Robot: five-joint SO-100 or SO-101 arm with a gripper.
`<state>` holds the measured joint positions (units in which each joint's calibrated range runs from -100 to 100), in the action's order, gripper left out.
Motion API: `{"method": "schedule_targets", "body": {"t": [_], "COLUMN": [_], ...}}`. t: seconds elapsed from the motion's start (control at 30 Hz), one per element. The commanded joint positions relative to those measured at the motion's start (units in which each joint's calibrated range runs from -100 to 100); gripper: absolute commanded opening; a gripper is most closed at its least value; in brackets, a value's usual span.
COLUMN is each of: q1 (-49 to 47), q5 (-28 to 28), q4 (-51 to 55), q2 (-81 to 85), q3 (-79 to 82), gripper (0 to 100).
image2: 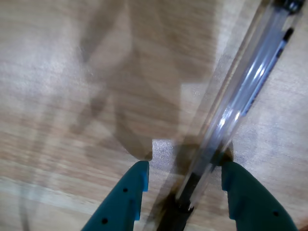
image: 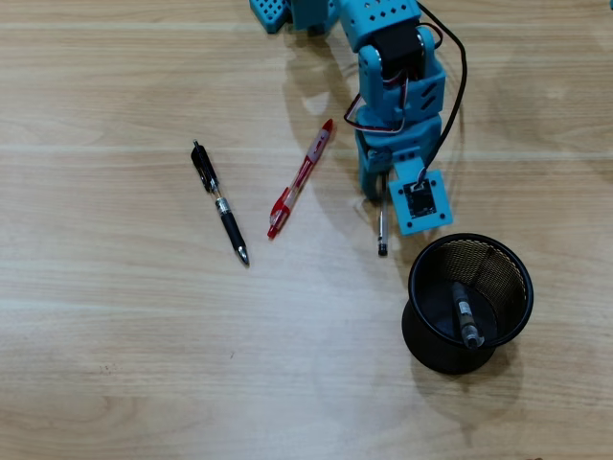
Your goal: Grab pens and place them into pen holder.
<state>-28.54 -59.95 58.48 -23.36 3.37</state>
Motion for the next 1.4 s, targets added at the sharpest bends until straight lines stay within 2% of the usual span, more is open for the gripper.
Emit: {"method": "schedule_targets", "body": {"t": [0.0,0.13,0.33,0.63,1.13,1.37], "q1": [-0.7,-0.8,0.0,0.8,6.1,5.6], "q5": [-1.4,-1.6,-1.6,-1.1,3.5,3.6], "q4": [-0.8,-0.1,0.0,0.1,1.0,0.6], "q2": [-1.1,-1.3,-1.1,1.2,33.3,37.2], "q3": [-1.0,-0.9,-0.7,-1.4,-1.5,-8.9], "gripper": [18,16,2,2,2,2]}}
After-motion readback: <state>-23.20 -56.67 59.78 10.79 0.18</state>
